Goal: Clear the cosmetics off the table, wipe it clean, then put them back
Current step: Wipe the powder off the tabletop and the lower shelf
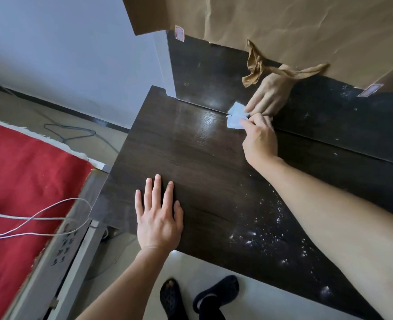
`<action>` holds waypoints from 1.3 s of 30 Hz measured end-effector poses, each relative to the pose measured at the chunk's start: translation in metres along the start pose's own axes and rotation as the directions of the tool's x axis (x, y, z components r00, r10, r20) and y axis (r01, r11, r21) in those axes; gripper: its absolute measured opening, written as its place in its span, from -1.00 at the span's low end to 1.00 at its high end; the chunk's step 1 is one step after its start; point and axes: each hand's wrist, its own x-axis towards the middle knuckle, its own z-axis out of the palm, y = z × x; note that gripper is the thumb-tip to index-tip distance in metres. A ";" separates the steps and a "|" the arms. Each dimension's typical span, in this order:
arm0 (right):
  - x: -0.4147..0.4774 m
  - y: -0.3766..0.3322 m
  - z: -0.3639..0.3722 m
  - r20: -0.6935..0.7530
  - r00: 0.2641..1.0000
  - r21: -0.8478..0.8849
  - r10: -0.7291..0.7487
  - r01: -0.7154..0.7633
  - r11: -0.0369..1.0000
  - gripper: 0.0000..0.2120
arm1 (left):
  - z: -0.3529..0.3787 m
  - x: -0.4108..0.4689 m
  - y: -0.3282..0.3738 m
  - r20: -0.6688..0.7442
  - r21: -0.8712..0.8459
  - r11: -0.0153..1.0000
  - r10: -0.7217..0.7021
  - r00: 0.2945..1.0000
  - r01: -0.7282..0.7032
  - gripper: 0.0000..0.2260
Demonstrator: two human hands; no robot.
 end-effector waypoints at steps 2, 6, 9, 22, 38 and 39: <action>-0.002 -0.004 -0.001 0.046 0.999 0.036 0.027 -0.029 0.999 -0.65 | 0.001 0.001 0.000 -0.001 0.006 1.000 -0.005 1.000 0.005 -0.57; -0.083 -0.002 -0.025 0.211 0.957 0.200 -0.201 0.158 0.967 -0.75 | 0.000 0.001 0.000 -0.006 0.000 1.000 0.004 1.000 -0.004 -0.57; -0.119 0.010 -0.050 0.286 0.889 0.285 -0.359 0.279 0.917 -0.75 | 0.000 0.001 0.000 -0.002 -0.006 1.000 -0.003 1.000 0.003 -0.57; -0.175 -0.011 -0.062 0.374 0.841 0.326 -0.390 0.275 0.905 -0.76 | 0.000 0.000 0.000 -0.023 -0.035 0.999 -0.017 1.000 0.016 -0.56; -0.244 -0.012 -0.064 0.322 0.935 0.275 -0.150 0.059 0.960 -0.70 | 0.005 -0.001 -0.001 -0.077 -0.088 0.996 -0.002 0.997 -0.005 -0.56; -0.248 -0.015 -0.070 0.352 0.919 0.298 -0.180 0.072 0.952 -0.72 | 0.005 -0.001 -0.001 -0.075 -0.090 0.996 0.002 0.997 -0.009 -0.56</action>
